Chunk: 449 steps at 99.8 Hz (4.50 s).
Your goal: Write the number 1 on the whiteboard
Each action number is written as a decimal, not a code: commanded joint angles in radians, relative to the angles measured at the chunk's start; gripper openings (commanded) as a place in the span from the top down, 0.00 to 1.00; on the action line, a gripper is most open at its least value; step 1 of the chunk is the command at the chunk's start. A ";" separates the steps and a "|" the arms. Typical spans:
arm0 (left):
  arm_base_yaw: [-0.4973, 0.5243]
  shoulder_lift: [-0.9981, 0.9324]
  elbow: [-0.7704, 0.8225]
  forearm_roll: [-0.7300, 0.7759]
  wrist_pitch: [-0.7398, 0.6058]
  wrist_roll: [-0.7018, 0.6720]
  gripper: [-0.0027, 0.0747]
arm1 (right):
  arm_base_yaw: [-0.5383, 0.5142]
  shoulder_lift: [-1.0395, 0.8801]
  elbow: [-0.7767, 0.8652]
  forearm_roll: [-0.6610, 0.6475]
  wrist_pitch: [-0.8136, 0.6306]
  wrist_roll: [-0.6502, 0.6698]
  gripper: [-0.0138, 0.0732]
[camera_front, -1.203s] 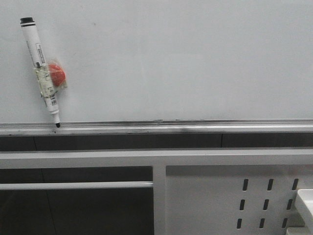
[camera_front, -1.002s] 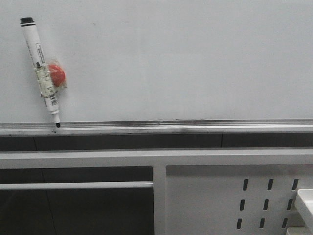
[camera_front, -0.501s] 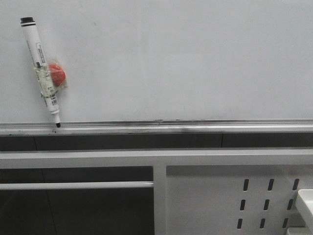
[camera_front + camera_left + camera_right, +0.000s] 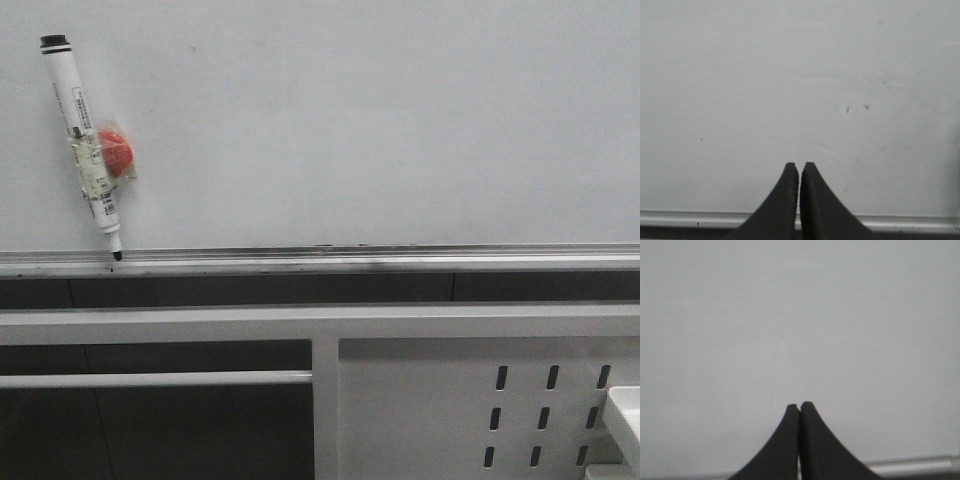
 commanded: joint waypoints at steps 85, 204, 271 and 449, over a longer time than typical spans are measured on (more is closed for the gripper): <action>-0.064 0.359 -0.300 -0.014 -0.116 -0.018 0.79 | -0.002 0.276 -0.415 0.073 0.431 0.010 0.92; -0.690 1.257 -0.072 -0.145 -1.176 -0.062 0.62 | 0.344 0.394 -0.399 0.118 0.263 -0.137 0.92; -0.697 1.603 -0.186 -0.201 -1.362 -0.168 0.44 | 0.344 0.394 -0.451 0.142 0.259 -0.137 0.92; -0.728 1.340 -0.509 0.735 -0.258 -0.029 0.99 | 0.847 1.027 -0.731 0.054 0.427 -0.304 0.45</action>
